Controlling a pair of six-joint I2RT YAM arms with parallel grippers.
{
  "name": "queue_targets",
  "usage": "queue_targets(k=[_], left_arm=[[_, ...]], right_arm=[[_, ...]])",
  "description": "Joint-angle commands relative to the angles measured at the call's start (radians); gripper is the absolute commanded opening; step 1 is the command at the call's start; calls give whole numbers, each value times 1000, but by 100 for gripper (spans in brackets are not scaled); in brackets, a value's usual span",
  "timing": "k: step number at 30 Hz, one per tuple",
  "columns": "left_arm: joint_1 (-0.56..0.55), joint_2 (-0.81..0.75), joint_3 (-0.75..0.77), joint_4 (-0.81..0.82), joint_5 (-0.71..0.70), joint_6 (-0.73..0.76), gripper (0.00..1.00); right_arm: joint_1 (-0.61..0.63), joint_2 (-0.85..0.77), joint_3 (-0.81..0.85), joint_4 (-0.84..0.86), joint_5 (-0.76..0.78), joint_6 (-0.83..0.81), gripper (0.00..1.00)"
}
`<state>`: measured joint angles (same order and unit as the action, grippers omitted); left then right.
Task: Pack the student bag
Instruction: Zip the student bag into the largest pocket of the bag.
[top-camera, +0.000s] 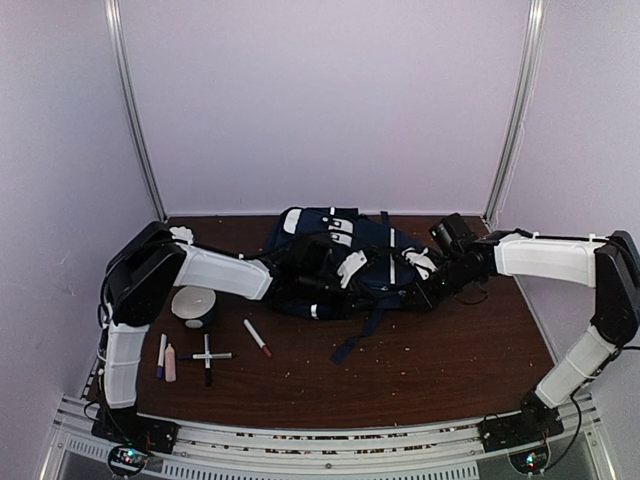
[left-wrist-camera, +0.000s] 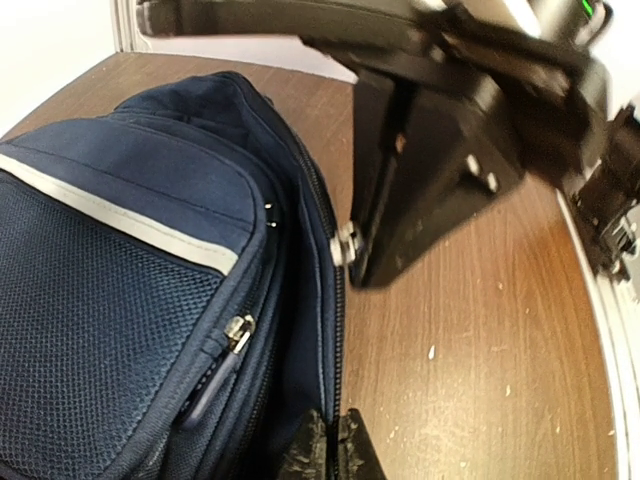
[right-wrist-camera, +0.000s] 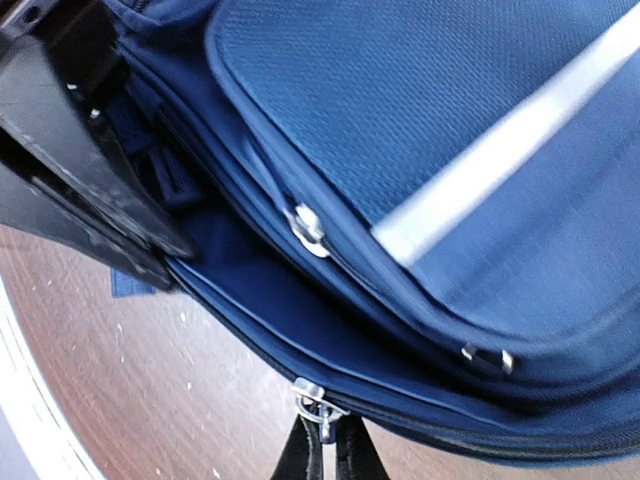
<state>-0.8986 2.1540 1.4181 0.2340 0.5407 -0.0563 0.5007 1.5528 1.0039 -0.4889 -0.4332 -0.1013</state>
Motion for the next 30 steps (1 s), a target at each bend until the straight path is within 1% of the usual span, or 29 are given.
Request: queue_targets(k=[1, 8, 16, 24, 30], left_arm=[[-5, -90, -28, -52, -46, 121, 0], [-5, -151, -54, -200, -151, 231, 0], [-5, -251, -164, -322, -289, 317, 0], [-5, -371, -310, -300, -361, 321, 0], [-5, -395, -365, -280, -362, 305, 0]], right_arm=[[-63, -36, 15, -131, -34, -58, 0], [-165, 23, 27, -185, -23, -101, 0], [-304, 89, 65, -178, 24, -153, 0], [-393, 177, 144, -134, 63, -185, 0], [-420, 221, 212, -84, 93, -198, 0]])
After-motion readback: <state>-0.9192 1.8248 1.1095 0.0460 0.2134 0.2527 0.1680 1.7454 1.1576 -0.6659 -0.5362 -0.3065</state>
